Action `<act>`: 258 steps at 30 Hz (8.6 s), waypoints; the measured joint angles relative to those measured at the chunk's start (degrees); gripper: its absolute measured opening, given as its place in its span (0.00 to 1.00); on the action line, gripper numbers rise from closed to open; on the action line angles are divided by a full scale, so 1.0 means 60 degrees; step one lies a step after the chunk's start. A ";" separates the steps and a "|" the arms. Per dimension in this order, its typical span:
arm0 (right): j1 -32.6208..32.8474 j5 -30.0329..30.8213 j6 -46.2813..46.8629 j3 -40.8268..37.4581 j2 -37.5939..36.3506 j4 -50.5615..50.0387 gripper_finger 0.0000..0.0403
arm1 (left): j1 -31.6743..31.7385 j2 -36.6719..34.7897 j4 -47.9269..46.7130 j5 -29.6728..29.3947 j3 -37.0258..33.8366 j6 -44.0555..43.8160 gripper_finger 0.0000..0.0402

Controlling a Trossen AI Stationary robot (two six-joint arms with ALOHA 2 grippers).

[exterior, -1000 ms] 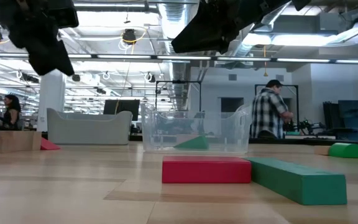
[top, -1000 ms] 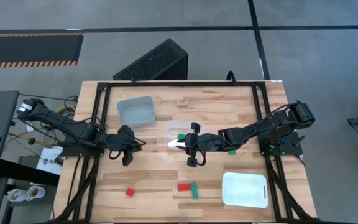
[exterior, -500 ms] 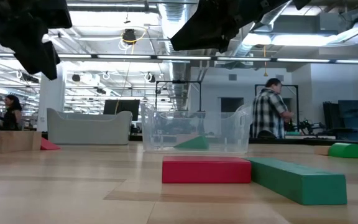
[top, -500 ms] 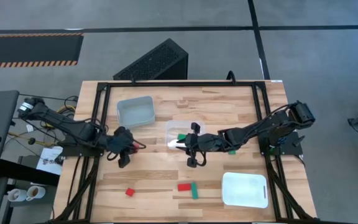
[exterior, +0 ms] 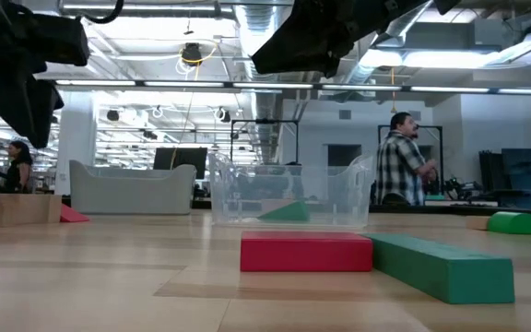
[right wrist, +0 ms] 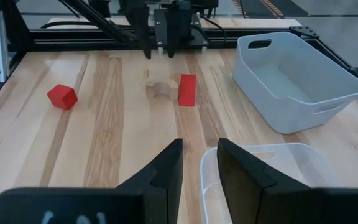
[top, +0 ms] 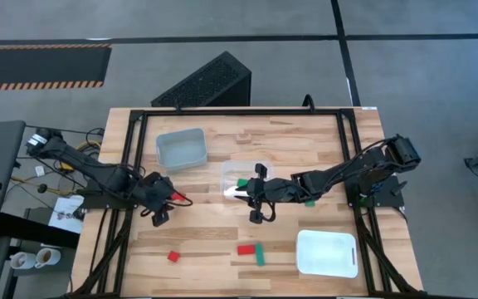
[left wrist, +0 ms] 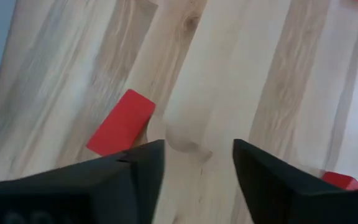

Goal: Sort & place blocks by color
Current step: Put the left brown block into the gray bin, then put the bottom right red block into the white bin

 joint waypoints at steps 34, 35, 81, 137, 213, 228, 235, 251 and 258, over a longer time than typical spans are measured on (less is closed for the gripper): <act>0.0000 0.0007 -0.0022 0.0000 0.0004 -0.0036 0.30 | -0.0126 0.2548 0.0720 -0.0478 -0.0796 -0.3201 0.43; 0.0000 0.0007 -0.0022 0.0000 0.0004 -0.0040 0.30 | -0.0126 0.2577 0.0772 -0.0483 -0.0796 -0.3196 0.40; 0.0026 0.0041 -0.0536 0.0004 0.0004 0.0553 0.30 | 0.7978 -0.0653 0.3280 -0.1451 -0.0588 0.6458 0.10; 0.0068 -0.0245 0.0395 0.0260 0.0004 0.0031 0.30 | 0.3043 -0.4501 1.5666 -0.1814 -0.5515 0.6084 0.30; 0.1889 -0.2487 0.2081 0.4783 0.4685 -0.5733 0.62 | 0.3043 -0.4031 1.5230 -0.1838 -0.5172 0.6088 0.30; 0.1959 -0.2507 0.5986 0.4787 0.4685 -0.5043 0.62 | 0.3043 -0.4031 1.5088 -0.1796 -0.5172 0.5955 0.30; 0.2333 -0.1724 0.7299 0.4787 0.4685 -0.5088 0.58 | 0.3043 -0.4031 1.5026 -0.1558 -0.5172 0.5480 0.30; 0.2837 -0.0502 0.7997 0.5935 0.4676 -0.6440 0.47 | 0.3043 -0.4034 1.5022 -0.1405 -0.5172 0.5334 0.30; 0.2856 -0.0112 0.7826 0.6493 0.4762 -0.7087 0.47 | 0.3042 -0.4032 1.5026 -0.1405 -0.5172 0.5365 0.30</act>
